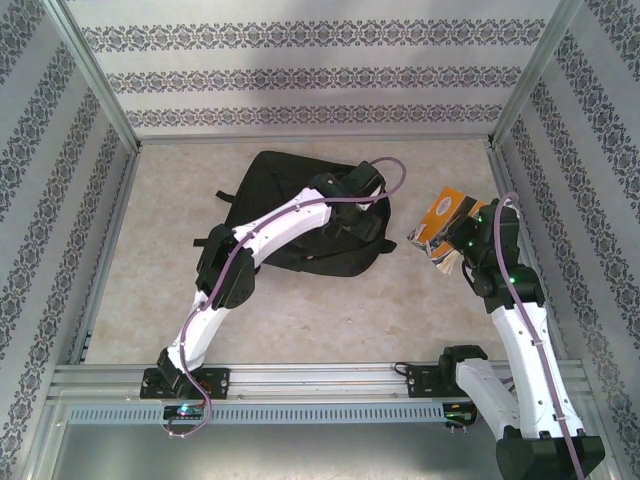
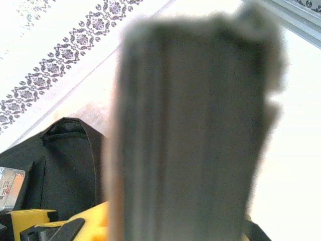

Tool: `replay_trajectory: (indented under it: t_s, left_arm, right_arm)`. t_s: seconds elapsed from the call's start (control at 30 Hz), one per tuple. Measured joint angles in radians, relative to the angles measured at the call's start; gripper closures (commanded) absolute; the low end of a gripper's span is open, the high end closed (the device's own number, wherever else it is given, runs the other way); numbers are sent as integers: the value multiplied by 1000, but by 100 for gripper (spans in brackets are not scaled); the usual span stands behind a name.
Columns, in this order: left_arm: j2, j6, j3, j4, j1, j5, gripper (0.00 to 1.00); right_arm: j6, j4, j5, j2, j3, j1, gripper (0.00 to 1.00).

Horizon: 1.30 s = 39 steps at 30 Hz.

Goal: Pack the student bag

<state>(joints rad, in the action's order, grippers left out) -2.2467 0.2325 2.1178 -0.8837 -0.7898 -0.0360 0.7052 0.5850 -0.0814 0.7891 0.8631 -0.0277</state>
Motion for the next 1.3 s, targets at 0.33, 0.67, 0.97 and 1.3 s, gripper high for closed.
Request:
replay_trajectory:
  t_s: [0.33,0.67,0.97,1.3]
  left_arm:
    - [-25,-89,-5,-11,-9,-16,3]
    - [-146,-188,32,-49,-26,158,29]
    - [-138,-240,-2,-49,-34,279,100]
    - [103,-264,-50,-26,-33,339,100]
  right_arm:
    - [4,-26,45,9,-5,6,100]
    - [16,-58,84,27,-9,6,100]
    - [30,-65,114,37,-9,6,100]
    - [31,-65,145,37,-9,6,100]
